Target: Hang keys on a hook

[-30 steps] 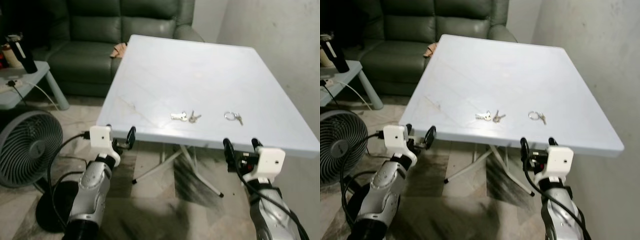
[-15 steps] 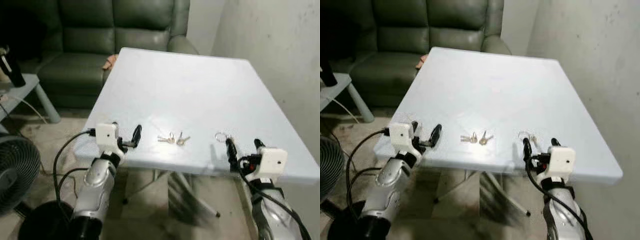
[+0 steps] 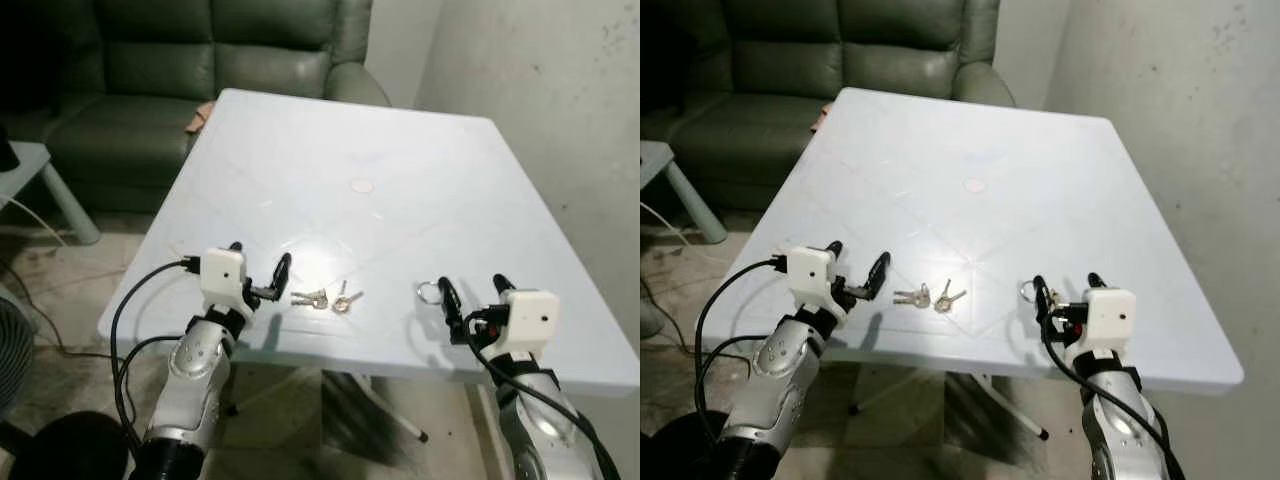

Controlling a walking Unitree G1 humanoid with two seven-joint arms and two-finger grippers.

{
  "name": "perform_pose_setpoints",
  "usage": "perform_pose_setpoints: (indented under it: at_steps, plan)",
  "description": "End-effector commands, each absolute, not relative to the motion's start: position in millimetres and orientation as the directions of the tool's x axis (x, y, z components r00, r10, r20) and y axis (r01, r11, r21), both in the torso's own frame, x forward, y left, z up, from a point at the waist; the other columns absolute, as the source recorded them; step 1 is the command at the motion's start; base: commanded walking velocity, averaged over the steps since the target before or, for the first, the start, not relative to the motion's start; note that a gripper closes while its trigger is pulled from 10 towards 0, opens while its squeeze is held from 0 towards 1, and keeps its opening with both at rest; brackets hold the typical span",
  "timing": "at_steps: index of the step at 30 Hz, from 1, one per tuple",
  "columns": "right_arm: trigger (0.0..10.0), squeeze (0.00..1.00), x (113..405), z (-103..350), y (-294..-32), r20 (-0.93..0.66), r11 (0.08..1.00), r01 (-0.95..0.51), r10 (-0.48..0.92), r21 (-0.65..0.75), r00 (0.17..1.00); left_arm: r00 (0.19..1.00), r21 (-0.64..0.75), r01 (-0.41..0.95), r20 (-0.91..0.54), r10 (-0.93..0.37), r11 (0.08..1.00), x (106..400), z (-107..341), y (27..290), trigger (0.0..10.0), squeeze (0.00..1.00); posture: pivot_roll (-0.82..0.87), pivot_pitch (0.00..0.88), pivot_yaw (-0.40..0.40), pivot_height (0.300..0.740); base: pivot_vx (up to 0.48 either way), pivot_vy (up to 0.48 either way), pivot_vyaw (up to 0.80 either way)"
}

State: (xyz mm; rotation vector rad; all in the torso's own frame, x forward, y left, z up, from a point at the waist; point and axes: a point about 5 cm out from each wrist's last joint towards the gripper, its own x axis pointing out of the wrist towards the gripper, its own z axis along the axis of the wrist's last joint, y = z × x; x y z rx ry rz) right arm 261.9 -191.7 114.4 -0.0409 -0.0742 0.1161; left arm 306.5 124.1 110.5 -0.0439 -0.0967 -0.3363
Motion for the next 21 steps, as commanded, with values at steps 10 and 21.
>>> perform_pose_setpoints:
  at_steps: [10, 21]
  plan:
    - [10.0, 0.0, 285.1, 123.4, -195.0, -0.013, 0.957, -0.261, 0.261, -0.126, 0.965, 0.888, 0.01, 0.443, 0.131, -0.441, 0.896, 296.0, 118.2, 105.1, 10.0, 0.0, 0.06, 0.134, -0.091, 0.74, 0.0, 0.0, 0.0]
    - [10.0, 0.0, 311.0, 122.4, -221.7, -0.1, 0.91, -0.383, 0.372, -0.158, 0.923, 0.827, 0.05, 0.544, 0.139, -0.545, 0.838, 276.9, 121.6, 80.6, 10.0, 0.0, 0.07, 0.153, -0.091, 0.74, 0.0, 0.0, 0.0]
